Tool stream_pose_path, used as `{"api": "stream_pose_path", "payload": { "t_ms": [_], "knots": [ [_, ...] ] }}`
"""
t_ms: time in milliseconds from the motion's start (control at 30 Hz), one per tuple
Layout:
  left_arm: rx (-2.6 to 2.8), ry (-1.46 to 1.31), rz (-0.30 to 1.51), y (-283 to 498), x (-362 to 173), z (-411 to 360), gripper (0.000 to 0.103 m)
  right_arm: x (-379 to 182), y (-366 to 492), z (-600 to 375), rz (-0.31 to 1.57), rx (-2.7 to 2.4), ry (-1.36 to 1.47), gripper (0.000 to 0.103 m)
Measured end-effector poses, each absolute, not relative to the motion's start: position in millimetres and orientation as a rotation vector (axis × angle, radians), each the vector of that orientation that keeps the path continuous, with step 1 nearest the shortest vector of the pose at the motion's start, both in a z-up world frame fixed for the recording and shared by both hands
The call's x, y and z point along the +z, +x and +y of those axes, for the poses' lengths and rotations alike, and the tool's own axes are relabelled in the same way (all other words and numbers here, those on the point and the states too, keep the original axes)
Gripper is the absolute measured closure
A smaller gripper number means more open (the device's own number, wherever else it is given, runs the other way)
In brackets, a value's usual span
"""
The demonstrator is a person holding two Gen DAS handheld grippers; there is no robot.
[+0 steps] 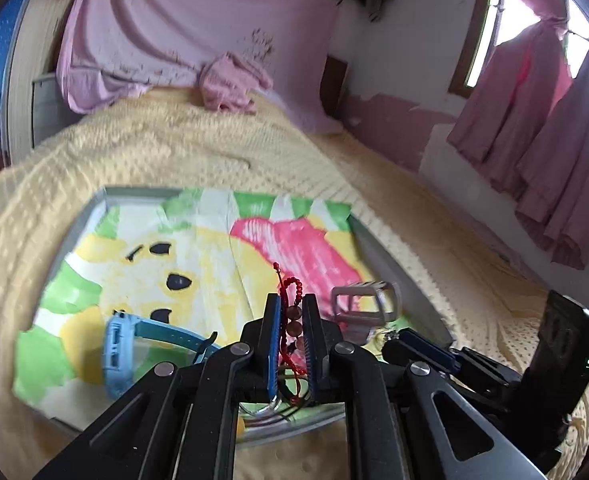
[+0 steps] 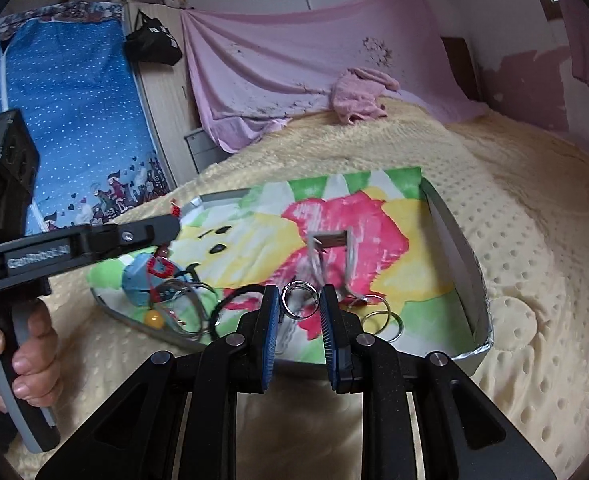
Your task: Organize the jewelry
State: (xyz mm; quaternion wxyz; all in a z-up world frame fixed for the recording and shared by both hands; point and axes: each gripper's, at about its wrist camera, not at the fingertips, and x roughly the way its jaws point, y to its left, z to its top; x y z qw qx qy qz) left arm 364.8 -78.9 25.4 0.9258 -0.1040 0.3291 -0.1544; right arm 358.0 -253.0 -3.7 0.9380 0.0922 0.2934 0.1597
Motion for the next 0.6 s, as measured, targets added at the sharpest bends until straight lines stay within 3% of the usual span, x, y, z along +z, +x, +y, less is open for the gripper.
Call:
{"api": "stream_pose_path", "payload": {
  "t_ms": [300,400,467,533,600],
  "knots": [
    [-0.297,-0.193,0.765,373.0,-1.8,-86.3,0.092,-12.0,365.4,-242.9,0.636,0.305,0.15,0.084],
    [-0.292,-0.194,0.77,370.4,-3.6,-85.0,0.088,-11.8,364.6,-242.7,0.632,0.302,0.154,0.084],
    [-0.287,-0.198,0.757,366.6,-2.7,-83.1,0.08,-11.6,363.5,-243.0,0.629,0.296,0.157,0.083],
    [-0.293,-0.216,0.737,362.9,-0.4,-80.2,0.072,-11.8,361.5,-245.0,0.623,0.29,0.164,0.074],
    [-0.28,-0.236,0.712,358.4,2.5,-77.1,0.052,-10.9,357.5,-247.8,0.61,0.286,0.174,0.071]
  ]
}}
